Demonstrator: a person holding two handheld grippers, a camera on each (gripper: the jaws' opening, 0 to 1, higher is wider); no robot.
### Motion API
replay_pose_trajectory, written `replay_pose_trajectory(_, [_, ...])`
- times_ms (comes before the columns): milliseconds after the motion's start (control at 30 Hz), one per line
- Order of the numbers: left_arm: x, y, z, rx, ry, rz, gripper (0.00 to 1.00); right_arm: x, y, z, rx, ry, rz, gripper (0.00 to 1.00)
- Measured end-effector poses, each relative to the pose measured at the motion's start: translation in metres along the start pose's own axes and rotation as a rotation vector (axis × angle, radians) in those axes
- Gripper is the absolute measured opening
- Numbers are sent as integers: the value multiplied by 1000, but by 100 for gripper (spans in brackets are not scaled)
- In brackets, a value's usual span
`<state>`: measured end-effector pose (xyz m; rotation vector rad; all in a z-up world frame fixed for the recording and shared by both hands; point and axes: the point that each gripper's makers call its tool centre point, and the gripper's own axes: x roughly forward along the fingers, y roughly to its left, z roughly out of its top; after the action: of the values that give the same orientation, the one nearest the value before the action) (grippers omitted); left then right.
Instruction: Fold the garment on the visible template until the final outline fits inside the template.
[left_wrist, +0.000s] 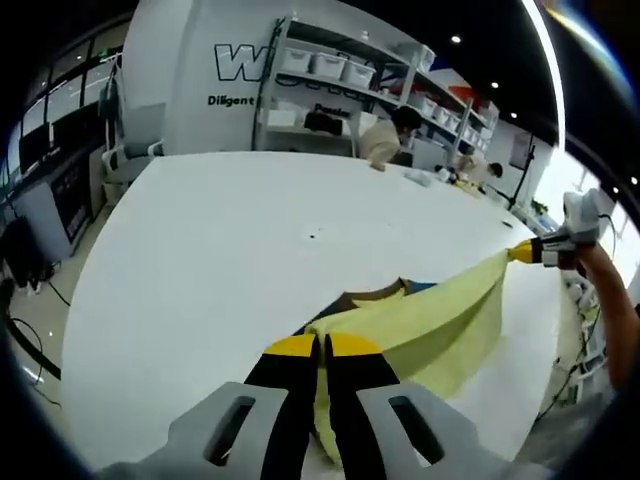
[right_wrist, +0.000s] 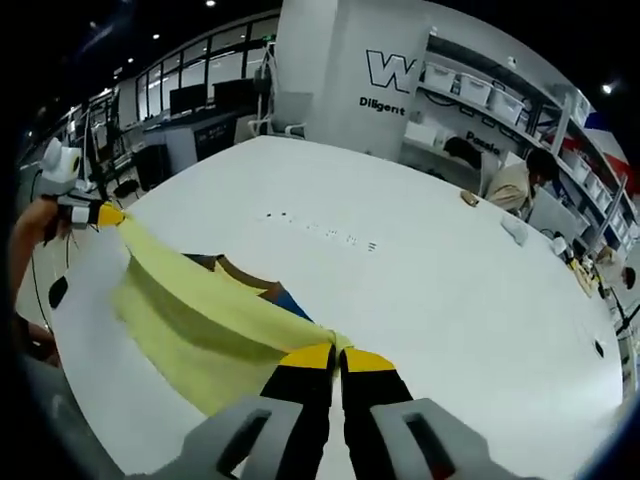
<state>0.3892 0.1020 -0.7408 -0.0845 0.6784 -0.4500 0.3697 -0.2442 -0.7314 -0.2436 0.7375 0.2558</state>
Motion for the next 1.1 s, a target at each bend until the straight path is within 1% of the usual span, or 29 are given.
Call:
replay_pose_trajectory(33, [6, 3, 0, 4, 6, 5, 0, 10, -1, 0, 2, -2, 0, 0])
replay_pose_trajectory(100, [13, 6, 0, 7, 2, 8, 0, 15, -1, -1, 1, -1, 0, 0])
replay_pose_trajectory(133, [23, 10, -1, 5, 6, 9, 0, 25, -2, -3, -5, 3, -6, 0])
replay_pose_trajectory(167, [27, 11, -2, 6, 10, 11, 0, 27, -2, -4, -4, 2, -6, 0])
replay_pose_trajectory(267, [44, 19, -9, 8, 25, 19, 0, 44, -4, -8, 7, 4, -5, 0])
replay_pose_trajectory(300, [51, 22, -13, 11, 37, 26, 0, 50, -4, -11, 10, 6, -4, 0])
replay_pose_trajectory(467, [72, 26, -24, 21, 51, 32, 0, 72, -6, -25, 2, 22, -11, 0])
replay_pose_trajectory(567, [83, 30, -30, 3, 47, 33, 0, 85, -7, -37, 11, 37, -11, 0])
replay_pose_trajectory(733, [93, 33, -36, 4, 30, 42, 0, 96, -8, -45, 9, 36, -27, 0])
replay_pose_trajectory(767, [95, 34, -38, 6, 30, 45, 0, 100, -8, -46, 3, 35, -29, 0])
replay_pose_trajectory(800, [97, 37, -41, 18, 38, 63, 0, 106, -7, -49, -5, 36, -31, 0])
replay_pose_trajectory(933, [101, 38, -47, 26, 35, 75, 0, 113, -7, -56, -17, 43, -40, 0])
replay_pose_trajectory(1000, [103, 39, -51, 56, 44, 90, 0, 117, -9, -58, -17, 47, -40, 0])
replay_pose_trajectory(1033, [104, 39, -54, 66, 51, 93, 0, 119, -8, -63, -34, 61, -41, 0])
replay_pose_trajectory(1100, [106, 40, -59, 86, 58, 102, 0, 121, -9, -65, -40, 62, -41, 0])
